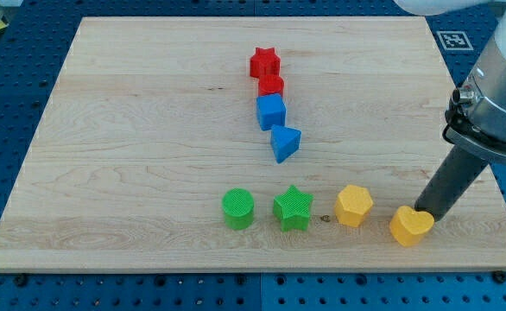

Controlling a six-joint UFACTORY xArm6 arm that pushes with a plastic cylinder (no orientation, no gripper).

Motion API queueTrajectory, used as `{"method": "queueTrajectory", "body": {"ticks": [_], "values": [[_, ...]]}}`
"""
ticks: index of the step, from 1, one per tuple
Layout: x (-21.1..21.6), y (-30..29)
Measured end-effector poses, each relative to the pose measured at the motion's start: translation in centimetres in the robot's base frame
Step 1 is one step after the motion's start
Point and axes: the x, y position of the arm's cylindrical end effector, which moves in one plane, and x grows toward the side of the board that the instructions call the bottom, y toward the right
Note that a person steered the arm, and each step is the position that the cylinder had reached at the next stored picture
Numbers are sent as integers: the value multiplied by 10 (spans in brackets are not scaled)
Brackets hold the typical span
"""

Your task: Push the blue triangle a bit left

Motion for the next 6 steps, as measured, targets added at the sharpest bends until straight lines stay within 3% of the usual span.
{"method": "queueTrajectory", "body": {"ticks": [2,4,6], "values": [[-71,-65],[-87,-178],[-87,-250]]}}
